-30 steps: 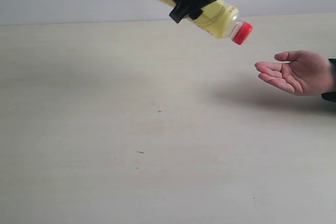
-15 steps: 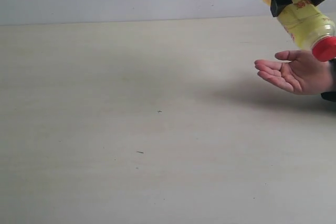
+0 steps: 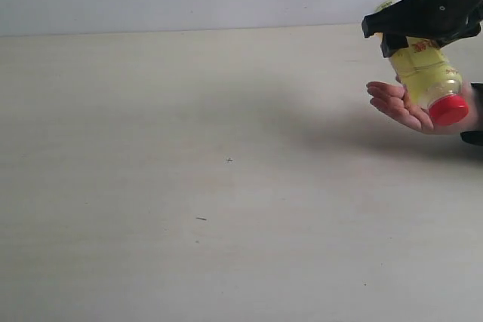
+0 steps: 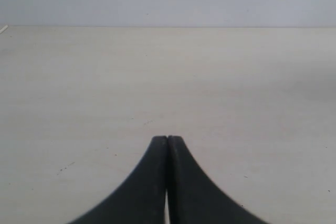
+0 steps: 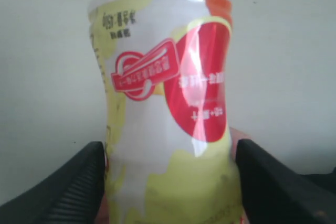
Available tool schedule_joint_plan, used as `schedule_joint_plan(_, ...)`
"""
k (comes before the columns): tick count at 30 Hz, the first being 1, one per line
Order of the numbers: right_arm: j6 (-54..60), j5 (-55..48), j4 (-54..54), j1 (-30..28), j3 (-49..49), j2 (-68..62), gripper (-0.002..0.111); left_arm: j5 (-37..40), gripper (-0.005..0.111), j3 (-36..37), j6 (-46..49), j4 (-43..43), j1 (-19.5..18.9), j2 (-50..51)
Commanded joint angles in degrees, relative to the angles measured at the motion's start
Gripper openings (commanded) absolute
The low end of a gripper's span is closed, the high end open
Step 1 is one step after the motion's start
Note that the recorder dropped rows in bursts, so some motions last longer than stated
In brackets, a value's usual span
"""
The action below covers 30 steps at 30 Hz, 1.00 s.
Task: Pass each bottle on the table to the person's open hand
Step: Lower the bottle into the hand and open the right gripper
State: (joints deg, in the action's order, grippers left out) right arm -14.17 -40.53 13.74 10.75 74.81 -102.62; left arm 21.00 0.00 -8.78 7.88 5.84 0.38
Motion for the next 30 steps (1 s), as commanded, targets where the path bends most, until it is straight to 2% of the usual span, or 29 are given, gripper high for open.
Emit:
schedule_joint_plan(1,-3.9,1.8,5.2,-0.2,-1.9,0.5,0.000,-0.4,0.000,0.0,-0.2,-0.1,-0.1,-0.4)
schedule_joint_plan(14,-5.5,6.8,5.4,-0.2,-5.5,0.5,0.000,-0.4,0.000,0.0,-0.2,-0.1,-0.1,-0.4)
schedule_joint_plan(30,-6.9,4.2,5.3,-0.2,-5.5,0.5,0.000,-0.4,0.000,0.0,-0.2,-0.1,-0.1,-0.4)
